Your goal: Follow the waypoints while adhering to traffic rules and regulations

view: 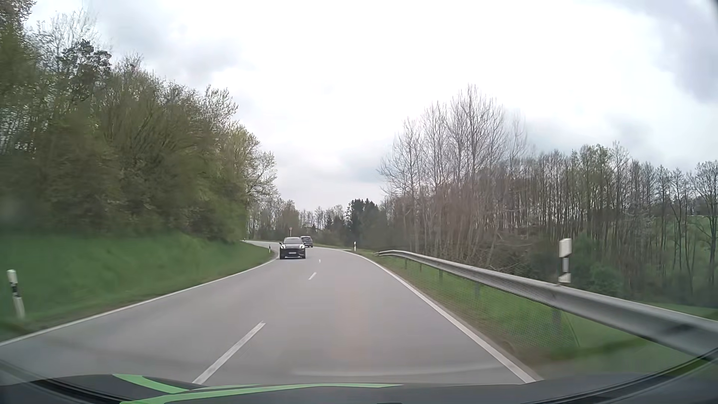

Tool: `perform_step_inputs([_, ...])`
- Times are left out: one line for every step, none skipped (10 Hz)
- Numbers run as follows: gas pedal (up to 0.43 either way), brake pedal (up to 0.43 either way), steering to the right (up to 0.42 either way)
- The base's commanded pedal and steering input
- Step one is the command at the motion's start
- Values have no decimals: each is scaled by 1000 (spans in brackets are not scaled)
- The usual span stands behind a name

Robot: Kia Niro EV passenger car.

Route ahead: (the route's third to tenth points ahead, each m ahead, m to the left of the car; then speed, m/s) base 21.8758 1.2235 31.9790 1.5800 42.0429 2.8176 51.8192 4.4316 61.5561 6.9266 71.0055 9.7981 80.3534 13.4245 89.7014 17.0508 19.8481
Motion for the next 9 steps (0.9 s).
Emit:
perform_step_inputs([240, 0, -1])
perform_step_inputs([240, 0, -1])
perform_step_inputs([240, 0, -3])
perform_step_inputs([240, 0, -8])
perform_step_inputs([240, 0, -11])
perform_step_inputs([240, 0, -14])
perform_step_inputs([248, 0, -18])
perform_step_inputs([248, 0, -22])
perform_step_inputs([248, 0, -22])
